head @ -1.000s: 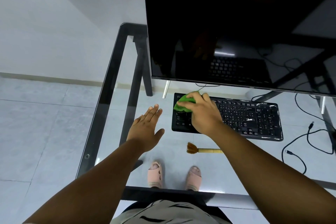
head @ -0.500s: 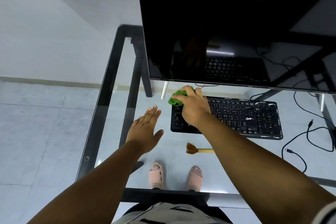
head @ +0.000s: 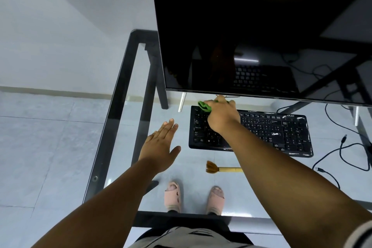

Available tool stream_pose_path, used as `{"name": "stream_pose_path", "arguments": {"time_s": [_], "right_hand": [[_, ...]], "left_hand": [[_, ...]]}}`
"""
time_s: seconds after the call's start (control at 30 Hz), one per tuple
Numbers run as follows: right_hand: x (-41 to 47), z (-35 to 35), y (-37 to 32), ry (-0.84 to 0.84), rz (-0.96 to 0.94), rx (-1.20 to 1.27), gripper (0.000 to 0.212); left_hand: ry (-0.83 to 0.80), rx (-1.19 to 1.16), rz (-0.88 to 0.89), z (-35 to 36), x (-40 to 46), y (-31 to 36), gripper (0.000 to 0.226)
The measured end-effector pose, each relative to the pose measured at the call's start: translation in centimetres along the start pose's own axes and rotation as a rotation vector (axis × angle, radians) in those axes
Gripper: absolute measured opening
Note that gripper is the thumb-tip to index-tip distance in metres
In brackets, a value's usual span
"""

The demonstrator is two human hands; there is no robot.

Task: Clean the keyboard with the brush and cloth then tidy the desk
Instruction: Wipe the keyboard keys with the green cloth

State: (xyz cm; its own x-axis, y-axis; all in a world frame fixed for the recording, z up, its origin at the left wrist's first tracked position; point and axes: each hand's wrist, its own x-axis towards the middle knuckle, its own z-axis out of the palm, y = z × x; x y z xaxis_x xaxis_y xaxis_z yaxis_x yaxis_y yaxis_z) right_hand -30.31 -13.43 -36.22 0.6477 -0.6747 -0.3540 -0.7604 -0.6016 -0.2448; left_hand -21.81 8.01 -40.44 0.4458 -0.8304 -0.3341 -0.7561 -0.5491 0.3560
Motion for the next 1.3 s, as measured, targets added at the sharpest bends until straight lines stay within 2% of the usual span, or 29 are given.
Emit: {"name": "stream_pose_path", "arguments": {"time_s": [0.07, 0.2, 0.37, 0.47, 0.53, 0.63, 0.77, 0.97, 1.3], "right_hand": [[-0.2, 0.0, -0.4, -0.018, -0.033, 0.002, 0.074], [-1.3, -0.1, 0.3, -0.005, -0.323, -0.055, 0.08], [-2.4, 0.4, 4.5, 0.135, -0.082, 0.084, 0.068], [-4.0, 1.1, 6.8, 0.222, -0.247, 0.135, 0.066], [-5.4, 1.4, 7.6, 0.195, -0.391, 0.064, 0.069], [-7.2, 1.8, 7.8, 0.111, -0.511, -0.065, 0.07], [-7.8, 1.8, 9.7, 0.067, -0.554, -0.13, 0.069], [-8.2, 0.3, 14.3, 0.099, -0.509, -0.125, 0.065], [-7.1, 1.9, 7.0, 0.028, -0.707, -0.233, 0.068]], "left_hand": [[0.005, 0.006, 0.005, 0.2, 0.0, -0.1, 0.07], [0.004, -0.011, 0.016, 0.1, 0.1, -0.2, 0.07], [0.008, -0.035, -0.013, -0.2, 0.2, 0.2, 0.066], [0.076, -0.14, -0.068, -0.1, 0.4, 1.1, 0.064], [0.13, -0.196, -0.075, 0.2, 0.6, 1.8, 0.064], [0.152, -0.211, -0.029, 0.9, 0.9, 2.7, 0.065], [0.173, -0.242, 0.012, 1.7, 1.2, 4.1, 0.064], [0.166, -0.218, 0.015, 2.8, 1.3, 5.0, 0.061], [0.175, -0.257, 0.067, 2.5, 1.0, 3.9, 0.062]]}}
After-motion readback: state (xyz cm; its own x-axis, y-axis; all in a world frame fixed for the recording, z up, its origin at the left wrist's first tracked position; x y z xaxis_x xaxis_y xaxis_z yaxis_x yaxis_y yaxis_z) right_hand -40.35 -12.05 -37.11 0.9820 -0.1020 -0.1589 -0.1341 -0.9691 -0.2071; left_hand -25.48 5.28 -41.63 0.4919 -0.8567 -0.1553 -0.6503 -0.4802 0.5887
